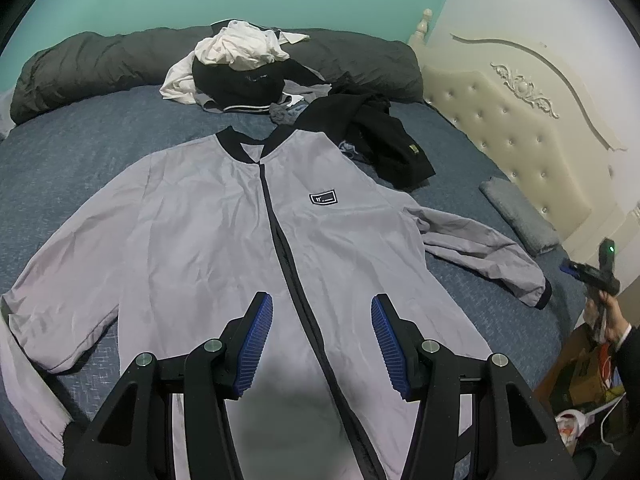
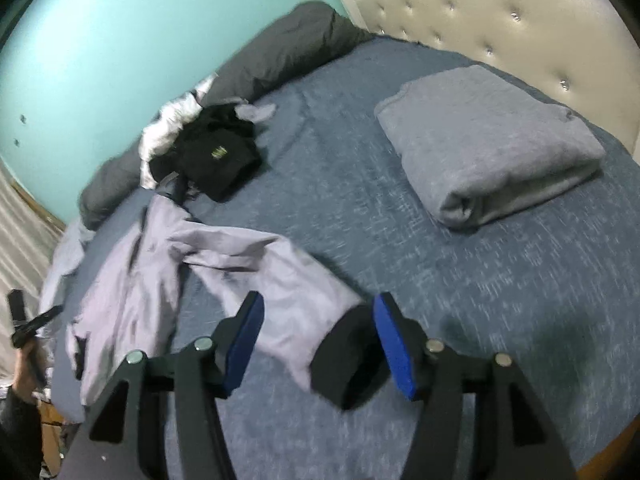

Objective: Fold clothes

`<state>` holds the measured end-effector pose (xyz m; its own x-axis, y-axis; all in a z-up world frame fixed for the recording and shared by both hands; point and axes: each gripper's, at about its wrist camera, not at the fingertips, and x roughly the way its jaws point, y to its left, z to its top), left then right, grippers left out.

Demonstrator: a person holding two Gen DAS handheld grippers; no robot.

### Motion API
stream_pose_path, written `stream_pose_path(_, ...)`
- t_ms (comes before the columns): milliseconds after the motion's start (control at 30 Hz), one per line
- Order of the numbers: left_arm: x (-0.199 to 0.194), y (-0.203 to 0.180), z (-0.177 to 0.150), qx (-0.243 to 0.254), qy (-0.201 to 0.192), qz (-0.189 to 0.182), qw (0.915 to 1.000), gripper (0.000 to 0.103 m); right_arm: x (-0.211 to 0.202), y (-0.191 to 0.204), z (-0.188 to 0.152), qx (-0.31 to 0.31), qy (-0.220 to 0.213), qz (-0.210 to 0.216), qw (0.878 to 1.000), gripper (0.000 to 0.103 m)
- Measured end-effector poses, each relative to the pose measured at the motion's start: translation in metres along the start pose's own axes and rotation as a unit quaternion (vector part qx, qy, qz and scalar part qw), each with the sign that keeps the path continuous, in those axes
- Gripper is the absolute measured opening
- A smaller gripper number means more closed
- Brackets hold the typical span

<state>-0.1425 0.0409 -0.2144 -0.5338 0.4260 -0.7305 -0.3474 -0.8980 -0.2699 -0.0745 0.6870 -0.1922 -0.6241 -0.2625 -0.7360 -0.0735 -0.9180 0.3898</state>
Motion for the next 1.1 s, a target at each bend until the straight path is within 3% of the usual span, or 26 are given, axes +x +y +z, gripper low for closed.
stream_pose_path(133,0.004,0.002,0.000,-0.001,0.004,0.003,1.0000,0.056,0.041,0.005,0.015,-0.020,0.042,-0.016,0.999,0.058)
stream_pose_path(367,0.007,0.009,0.000,0.000,0.010,0.010,0.9999,0.056,0.098,0.007,0.005,-0.065,0.114,-0.058,0.990,0.058)
stream_pose_path(467,0.009,0.011,0.000,0.000,0.012,0.011,0.9999,0.056,0.113,0.013,-0.004,-0.101,0.145,-0.079,0.981,0.043)
stream_pose_path(567,0.012,0.012,0.000,-0.002,0.014,0.010,0.9999,0.056,0.113,0.018,-0.007,-0.120,0.145,-0.076,0.979,0.029)
stream_pose_path(733,0.012,0.009,-0.001,0.001,0.014,0.006,0.9999,0.056,0.091,0.035,0.011,-0.157,0.097,-0.116,0.976,0.020)
stream_pose_path(833,0.009,0.008,-0.001,0.003,0.011,0.007,0.9999,0.056,0.065,0.052,0.039,-0.180,0.031,-0.152,0.971,0.019)
stream_pose_path(967,0.002,0.008,0.001,0.004,0.005,0.008,0.9999,0.056,0.032,0.086,0.063,-0.239,-0.050,-0.196,0.950,0.019)
stream_pose_path(1100,0.000,0.009,0.000,0.002,0.004,0.008,1.0000,0.056,0.033,0.106,0.056,-0.284,-0.058,-0.193,0.937,0.019)
